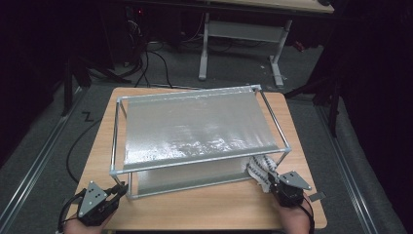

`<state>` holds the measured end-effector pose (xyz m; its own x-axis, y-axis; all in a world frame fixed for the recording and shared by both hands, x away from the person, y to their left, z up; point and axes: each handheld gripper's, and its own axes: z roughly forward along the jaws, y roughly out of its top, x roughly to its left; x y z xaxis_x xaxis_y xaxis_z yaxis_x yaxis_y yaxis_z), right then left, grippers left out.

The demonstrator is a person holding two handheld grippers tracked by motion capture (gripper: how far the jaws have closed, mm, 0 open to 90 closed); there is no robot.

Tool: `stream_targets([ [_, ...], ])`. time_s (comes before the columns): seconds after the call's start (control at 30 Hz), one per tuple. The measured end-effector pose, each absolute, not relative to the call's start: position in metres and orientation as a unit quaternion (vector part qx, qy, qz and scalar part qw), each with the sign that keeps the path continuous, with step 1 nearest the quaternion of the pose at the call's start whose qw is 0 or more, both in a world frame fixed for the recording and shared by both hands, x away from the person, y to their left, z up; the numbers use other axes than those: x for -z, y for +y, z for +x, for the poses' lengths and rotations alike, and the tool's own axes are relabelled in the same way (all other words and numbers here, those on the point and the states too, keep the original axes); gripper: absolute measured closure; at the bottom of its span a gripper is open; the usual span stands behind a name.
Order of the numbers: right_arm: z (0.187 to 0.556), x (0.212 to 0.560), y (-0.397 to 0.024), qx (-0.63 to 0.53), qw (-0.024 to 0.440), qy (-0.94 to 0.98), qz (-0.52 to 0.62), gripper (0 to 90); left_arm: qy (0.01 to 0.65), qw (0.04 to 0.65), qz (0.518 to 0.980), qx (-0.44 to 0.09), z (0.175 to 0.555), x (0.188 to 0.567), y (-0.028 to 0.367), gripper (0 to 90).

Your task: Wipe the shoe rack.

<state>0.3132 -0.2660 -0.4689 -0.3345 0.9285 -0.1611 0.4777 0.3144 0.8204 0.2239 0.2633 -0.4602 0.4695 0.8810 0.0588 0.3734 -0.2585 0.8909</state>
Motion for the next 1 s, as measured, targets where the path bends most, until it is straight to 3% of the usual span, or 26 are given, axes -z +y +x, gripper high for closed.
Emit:
stream_targets([
  [0.5,0.291,0.409,-0.271,-0.428,0.387,0.678,0.455,78.0,0.423,0.436,0.739,-0.292,0.224,0.460,0.263,79.5],
  [1.0,0.300,0.440,-0.270,-0.384,0.364,0.710,0.465,78.1,0.421,0.434,0.741,-0.292,0.224,0.460,0.264,79.5],
])
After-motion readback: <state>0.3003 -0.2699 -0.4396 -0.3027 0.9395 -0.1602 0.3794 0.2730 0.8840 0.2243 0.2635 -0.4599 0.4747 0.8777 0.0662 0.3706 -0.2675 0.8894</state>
